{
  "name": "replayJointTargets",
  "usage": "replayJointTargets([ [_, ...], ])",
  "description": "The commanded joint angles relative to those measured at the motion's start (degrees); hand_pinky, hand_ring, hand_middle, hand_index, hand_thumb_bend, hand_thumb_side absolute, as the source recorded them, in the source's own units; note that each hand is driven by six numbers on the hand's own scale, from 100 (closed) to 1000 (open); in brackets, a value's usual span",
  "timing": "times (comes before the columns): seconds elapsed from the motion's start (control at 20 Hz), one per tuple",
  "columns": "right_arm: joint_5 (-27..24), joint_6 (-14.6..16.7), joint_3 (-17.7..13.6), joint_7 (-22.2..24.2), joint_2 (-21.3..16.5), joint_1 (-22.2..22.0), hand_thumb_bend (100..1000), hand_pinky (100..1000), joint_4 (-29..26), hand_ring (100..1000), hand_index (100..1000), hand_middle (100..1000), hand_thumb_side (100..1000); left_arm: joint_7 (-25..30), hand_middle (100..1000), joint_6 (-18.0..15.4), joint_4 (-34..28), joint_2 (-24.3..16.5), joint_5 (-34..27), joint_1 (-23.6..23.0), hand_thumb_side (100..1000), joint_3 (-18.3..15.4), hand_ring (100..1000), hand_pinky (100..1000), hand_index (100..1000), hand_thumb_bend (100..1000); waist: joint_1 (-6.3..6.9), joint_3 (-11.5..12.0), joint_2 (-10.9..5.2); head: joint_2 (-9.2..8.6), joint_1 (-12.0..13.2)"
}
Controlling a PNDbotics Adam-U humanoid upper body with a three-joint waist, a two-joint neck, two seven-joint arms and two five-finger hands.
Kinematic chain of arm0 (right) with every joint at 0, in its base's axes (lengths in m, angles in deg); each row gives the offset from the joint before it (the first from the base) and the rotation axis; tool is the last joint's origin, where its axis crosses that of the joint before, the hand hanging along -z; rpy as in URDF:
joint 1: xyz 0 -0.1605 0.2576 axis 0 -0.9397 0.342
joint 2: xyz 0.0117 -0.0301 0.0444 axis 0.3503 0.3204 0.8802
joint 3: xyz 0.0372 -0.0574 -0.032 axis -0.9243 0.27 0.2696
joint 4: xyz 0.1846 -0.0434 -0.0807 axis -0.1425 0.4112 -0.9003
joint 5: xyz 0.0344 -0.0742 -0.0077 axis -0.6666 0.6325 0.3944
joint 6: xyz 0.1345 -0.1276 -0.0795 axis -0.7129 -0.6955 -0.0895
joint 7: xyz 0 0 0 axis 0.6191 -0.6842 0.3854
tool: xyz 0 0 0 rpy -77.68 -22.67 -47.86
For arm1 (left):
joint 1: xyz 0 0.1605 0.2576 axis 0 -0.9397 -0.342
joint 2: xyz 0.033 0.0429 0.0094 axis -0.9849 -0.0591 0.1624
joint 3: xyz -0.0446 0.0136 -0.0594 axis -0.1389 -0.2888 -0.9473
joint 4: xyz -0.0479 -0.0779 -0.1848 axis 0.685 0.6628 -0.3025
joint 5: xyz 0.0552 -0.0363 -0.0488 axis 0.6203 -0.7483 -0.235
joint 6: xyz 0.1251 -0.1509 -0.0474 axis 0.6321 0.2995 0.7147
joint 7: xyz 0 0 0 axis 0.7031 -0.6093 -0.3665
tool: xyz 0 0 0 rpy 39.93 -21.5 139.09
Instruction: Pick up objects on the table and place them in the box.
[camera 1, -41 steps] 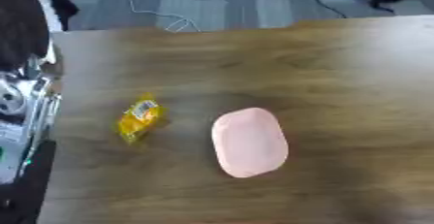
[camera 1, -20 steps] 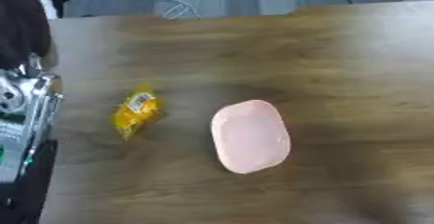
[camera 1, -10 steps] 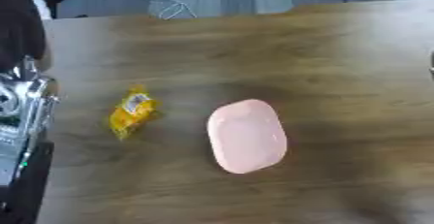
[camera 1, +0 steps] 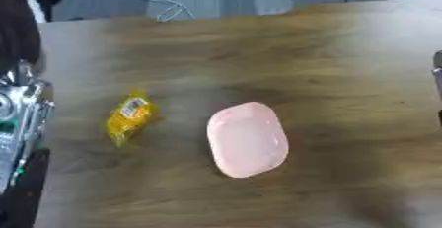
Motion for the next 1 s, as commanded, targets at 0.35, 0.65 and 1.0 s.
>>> replayJointTargets([
  [0.35, 0.31, -0.08, -0.47, 0.21, -0.92, 0.3, 100, 605, -0.44, 755, 823, 802, 1000, -0.06, 838, 0.1, -0.76, -1.1, -0.16, 0.4, 875, 0.15, 791, 755, 877, 394, 0.02, -0.17, -0.49, -0.61, -0.53],
  [0.65, 0.28, -0.13, -0.55, 0.23, -0.9, 0.26, 100, 605, -0.44, 755, 824, 802, 1000, -0.1, 838, 0.12, -0.76, -1.08, -0.13, 0.36, 875, 0.16, 791, 756, 877, 394, -0.02, -0.21, -0.52, -0.67, -0.61],
  [1.0, 0.28, 0.19, -0.62, 0.28, -0.87, 0.28, 100, 590, -0.44, 745, 818, 797, 963, -0.2, 840, -0.06, -0.76, -1.08, 0.0, 0.35, 867, 0.1, 788, 743, 947, 420, -0.05, -0.27, -0.6, -0.81, -0.73],
])
